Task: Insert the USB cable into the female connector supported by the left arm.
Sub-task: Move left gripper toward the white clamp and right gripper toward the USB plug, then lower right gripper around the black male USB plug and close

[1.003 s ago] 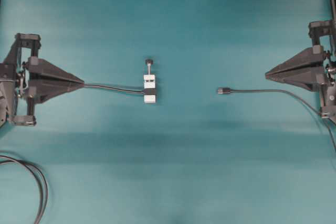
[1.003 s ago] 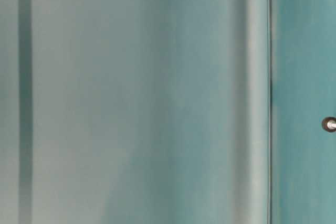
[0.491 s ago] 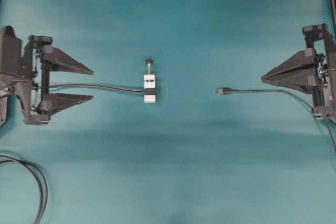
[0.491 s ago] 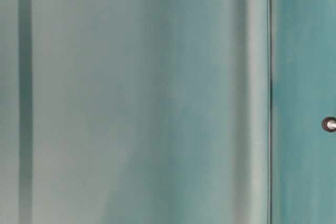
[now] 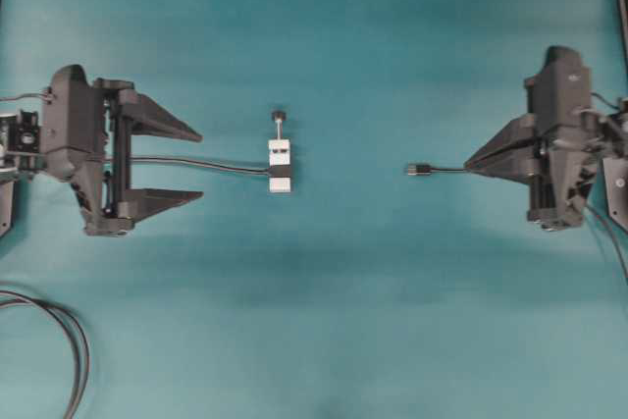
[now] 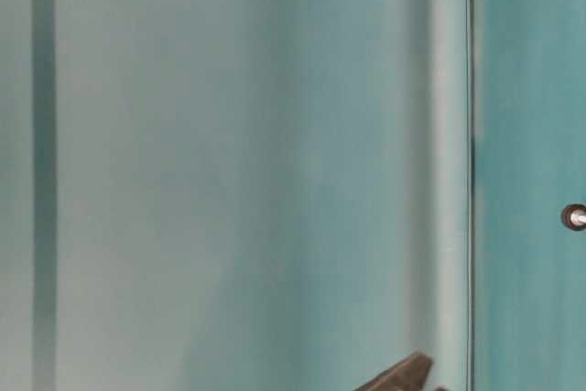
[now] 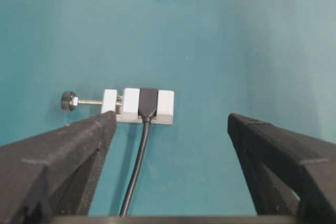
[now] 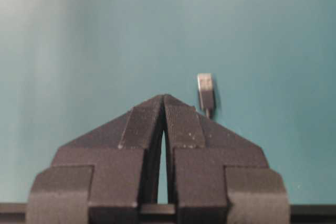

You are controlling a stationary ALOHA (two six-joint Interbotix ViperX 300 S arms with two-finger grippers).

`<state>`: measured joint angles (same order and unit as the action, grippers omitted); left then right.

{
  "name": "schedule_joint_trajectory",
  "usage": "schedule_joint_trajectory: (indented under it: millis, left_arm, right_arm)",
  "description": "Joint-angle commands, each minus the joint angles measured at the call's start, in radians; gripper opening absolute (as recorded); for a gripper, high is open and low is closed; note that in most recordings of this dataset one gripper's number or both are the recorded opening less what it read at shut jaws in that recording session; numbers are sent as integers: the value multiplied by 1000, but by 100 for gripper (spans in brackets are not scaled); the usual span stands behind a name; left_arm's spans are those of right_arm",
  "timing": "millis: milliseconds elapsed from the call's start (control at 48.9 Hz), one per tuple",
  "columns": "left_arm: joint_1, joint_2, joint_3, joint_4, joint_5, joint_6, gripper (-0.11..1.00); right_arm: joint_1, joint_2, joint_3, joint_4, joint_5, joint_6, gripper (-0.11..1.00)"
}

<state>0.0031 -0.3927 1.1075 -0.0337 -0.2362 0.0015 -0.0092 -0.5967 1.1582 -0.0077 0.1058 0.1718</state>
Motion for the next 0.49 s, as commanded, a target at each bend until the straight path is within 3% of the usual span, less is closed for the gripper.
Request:
schedule_joint_trajectory:
  millis: [0,287,471]
  left_arm:
    - [3,20,-17,-3,-23,-2,96]
    - [14,60,-11,-3,-43,3,96]
    - [25,58,-3,0,-48,9,96]
  right_arm:
    - [-3,54,-14,-2,-21,2,4]
    - [-9,227,-40,-17,-48,-5,59]
    - [-37,304,-86,-58,-58,-5,59]
